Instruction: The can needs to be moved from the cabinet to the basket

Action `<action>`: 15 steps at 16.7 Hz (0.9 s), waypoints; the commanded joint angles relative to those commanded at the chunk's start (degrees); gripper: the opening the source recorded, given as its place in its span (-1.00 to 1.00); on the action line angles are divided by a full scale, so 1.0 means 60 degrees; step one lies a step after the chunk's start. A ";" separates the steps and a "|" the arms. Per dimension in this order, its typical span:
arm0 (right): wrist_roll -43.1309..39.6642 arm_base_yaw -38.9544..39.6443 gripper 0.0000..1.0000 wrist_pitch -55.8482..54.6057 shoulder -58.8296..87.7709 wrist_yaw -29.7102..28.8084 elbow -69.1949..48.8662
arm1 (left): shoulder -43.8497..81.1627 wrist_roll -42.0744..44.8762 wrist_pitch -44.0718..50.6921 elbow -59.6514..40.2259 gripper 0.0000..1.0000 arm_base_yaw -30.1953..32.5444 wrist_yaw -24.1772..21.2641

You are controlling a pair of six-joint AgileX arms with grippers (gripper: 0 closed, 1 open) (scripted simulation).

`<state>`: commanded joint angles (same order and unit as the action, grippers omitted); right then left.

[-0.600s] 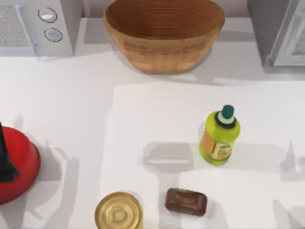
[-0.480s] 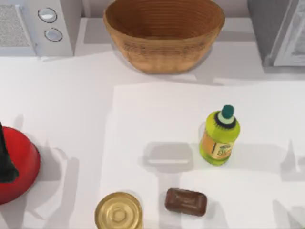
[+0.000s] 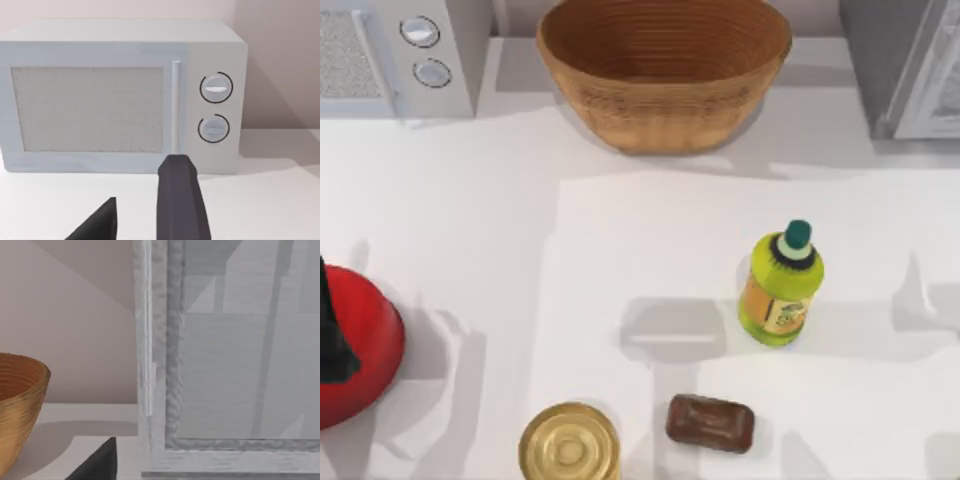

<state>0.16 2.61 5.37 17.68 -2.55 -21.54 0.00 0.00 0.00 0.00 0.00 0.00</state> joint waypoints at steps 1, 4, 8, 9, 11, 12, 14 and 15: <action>0.0005 0.0087 1.00 0.0202 0.0629 -0.0092 -0.0832 | 0.0000 0.0000 0.0000 0.0000 1.00 0.0000 0.0000; 0.0025 0.0365 1.00 0.0863 0.2673 -0.0394 -0.3547 | 0.0000 0.0000 0.0000 0.0000 1.00 0.0000 0.0000; 0.0058 0.0731 1.00 0.1736 0.5385 -0.0799 -0.7267 | 0.0000 0.0000 0.0000 0.0000 1.00 0.0000 0.0000; 0.0067 0.0817 1.00 0.1933 0.6010 -0.0892 -0.8137 | 0.0000 0.0000 0.0000 0.0000 1.00 0.0000 0.0000; 0.0083 0.0977 1.00 0.2293 0.7164 -0.1065 -0.9729 | 0.0000 0.0000 0.0000 0.0000 1.00 0.0000 0.0000; 0.0091 0.1049 1.00 0.2456 0.7684 -0.1144 -1.0432 | 0.0000 0.0000 0.0000 0.0000 1.00 0.0000 0.0000; 0.0105 0.1172 1.00 0.2738 0.8587 -0.1280 -1.1614 | 0.0000 0.0000 0.0000 0.0000 1.00 0.0000 0.0000; 0.0111 0.1222 1.00 0.2854 0.8957 -0.1337 -1.2080 | 0.0000 0.0000 0.0000 0.0000 1.00 0.0000 0.0000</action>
<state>0.83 9.94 22.49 71.42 -10.57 -94.02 0.00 0.00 0.00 0.00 0.00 0.00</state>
